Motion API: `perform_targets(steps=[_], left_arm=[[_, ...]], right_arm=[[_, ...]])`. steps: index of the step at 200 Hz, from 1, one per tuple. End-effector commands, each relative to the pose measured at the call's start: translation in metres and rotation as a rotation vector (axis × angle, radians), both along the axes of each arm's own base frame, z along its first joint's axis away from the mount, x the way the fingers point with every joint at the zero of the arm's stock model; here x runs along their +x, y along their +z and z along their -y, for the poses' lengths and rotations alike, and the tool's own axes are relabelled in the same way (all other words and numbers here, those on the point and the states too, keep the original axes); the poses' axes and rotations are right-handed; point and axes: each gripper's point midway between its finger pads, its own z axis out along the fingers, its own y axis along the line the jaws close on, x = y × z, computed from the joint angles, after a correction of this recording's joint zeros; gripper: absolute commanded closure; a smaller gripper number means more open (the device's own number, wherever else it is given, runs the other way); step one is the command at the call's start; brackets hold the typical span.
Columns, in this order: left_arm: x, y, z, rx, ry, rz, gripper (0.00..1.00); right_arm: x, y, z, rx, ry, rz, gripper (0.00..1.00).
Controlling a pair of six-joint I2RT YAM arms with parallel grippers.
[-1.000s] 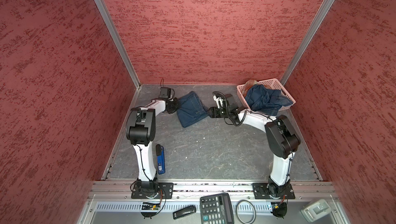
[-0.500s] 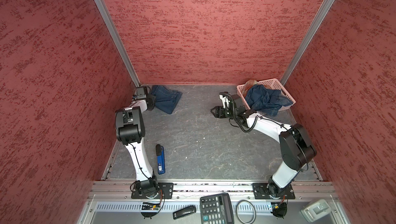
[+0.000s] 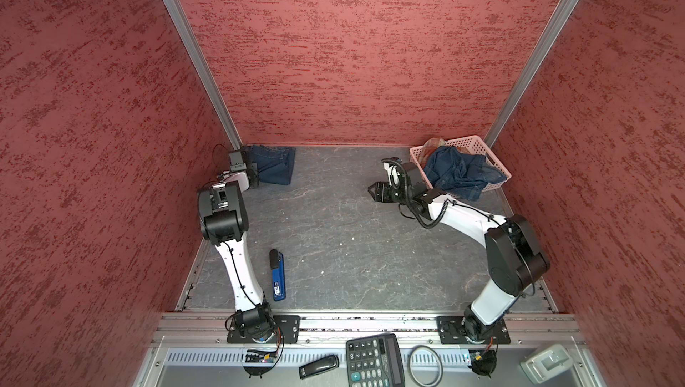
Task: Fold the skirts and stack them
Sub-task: 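Release the folded skirt with the left gripper while right gripper grasps denim in basket, then lift the denim skirt out of the pink basket with the right gripper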
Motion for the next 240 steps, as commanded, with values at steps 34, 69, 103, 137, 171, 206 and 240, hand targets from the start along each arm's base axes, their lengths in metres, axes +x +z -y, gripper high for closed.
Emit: perform_targets(steps=[34,69,103,137,171,206,240], left_arm=[[0.011,0.014,0.004,0.036,-0.075,-0.018,0.19],[0.004,0.045,0.024,0.163,-0.254,-0.049,0.01],[-0.010,0.080,0.053,0.351,-0.433,-0.073,0.01],[-0.024,0.108,0.091,0.518,-0.590,-0.061,0.00],[-0.035,0.123,0.139,0.653,-0.760,-0.044,0.01],[-0.045,0.136,0.184,0.795,-0.884,-0.023,0.01],[-0.051,0.142,0.215,0.818,-0.978,0.000,0.01]], right_arm=[[0.028,0.055,0.072,-0.060,-0.244,0.089,0.25],[0.049,0.058,0.148,-0.171,-0.487,0.071,0.20],[0.068,0.058,0.222,-0.184,-0.678,0.048,0.22],[0.083,0.047,0.275,-0.200,-0.768,-0.001,0.24],[0.070,0.048,0.314,-0.238,-0.876,-0.016,0.26],[0.046,0.040,0.341,-0.273,-0.949,-0.040,0.26],[0.044,0.019,0.361,-0.269,-0.974,-0.097,0.26]])
